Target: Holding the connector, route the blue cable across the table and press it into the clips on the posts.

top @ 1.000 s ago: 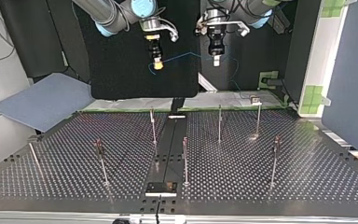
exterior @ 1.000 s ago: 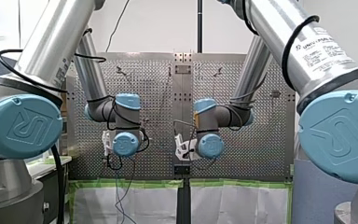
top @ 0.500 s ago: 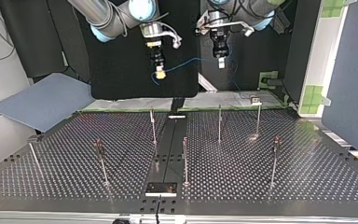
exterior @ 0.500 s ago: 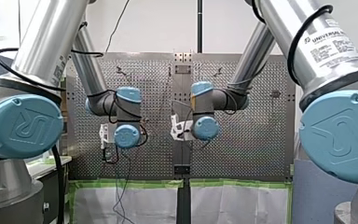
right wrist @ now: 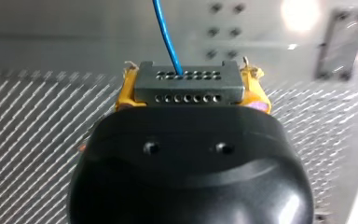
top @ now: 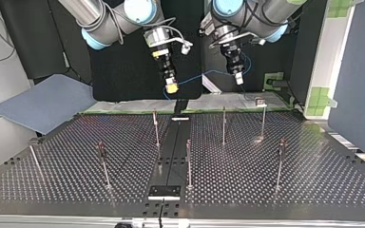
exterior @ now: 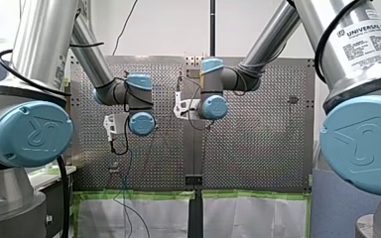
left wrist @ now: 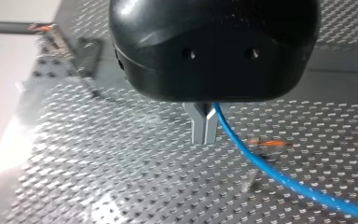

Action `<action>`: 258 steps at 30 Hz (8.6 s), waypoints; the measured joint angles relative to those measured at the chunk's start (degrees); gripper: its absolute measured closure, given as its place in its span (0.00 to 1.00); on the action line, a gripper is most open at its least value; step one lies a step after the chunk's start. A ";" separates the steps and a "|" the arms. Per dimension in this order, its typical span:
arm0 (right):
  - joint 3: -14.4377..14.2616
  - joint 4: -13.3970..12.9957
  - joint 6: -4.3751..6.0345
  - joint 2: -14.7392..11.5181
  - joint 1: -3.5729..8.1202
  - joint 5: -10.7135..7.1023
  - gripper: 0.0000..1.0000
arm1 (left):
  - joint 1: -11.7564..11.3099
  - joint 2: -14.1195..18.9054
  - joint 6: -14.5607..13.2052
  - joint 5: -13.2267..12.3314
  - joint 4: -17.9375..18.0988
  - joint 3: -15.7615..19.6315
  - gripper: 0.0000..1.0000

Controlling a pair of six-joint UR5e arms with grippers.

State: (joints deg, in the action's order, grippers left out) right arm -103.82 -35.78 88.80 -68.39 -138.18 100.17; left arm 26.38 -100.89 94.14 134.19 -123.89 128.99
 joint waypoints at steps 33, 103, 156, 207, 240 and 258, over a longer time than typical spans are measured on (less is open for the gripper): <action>16.71 13.39 2.54 3.55 -3.78 -5.59 1.00 | -0.78 15.48 1.25 6.23 -15.45 -5.26 0.99; 44.02 30.46 4.50 3.82 -5.65 -4.78 1.00 | -11.38 16.54 12.53 -11.89 -27.51 -9.74 0.99; 43.89 31.50 4.65 6.75 -8.27 -4.17 1.00 | -23.42 21.72 34.92 -38.09 -31.81 -9.74 0.18; 44.16 31.29 7.43 10.14 -7.70 -6.10 1.00 | -29.85 20.35 26.37 -34.80 -31.38 -13.05 0.99; 53.37 31.46 11.05 17.47 -5.00 -8.02 1.00 | -36.71 13.43 23.46 -48.31 -26.18 -18.83 0.99; 53.98 31.40 11.07 17.92 -2.45 -8.61 1.00 | -37.10 10.07 25.66 -49.86 -23.51 -21.84 0.99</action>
State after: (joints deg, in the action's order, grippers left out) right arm -49.84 -4.38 99.87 -50.47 -140.63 91.57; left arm -10.72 -90.82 119.80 84.32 -147.40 107.15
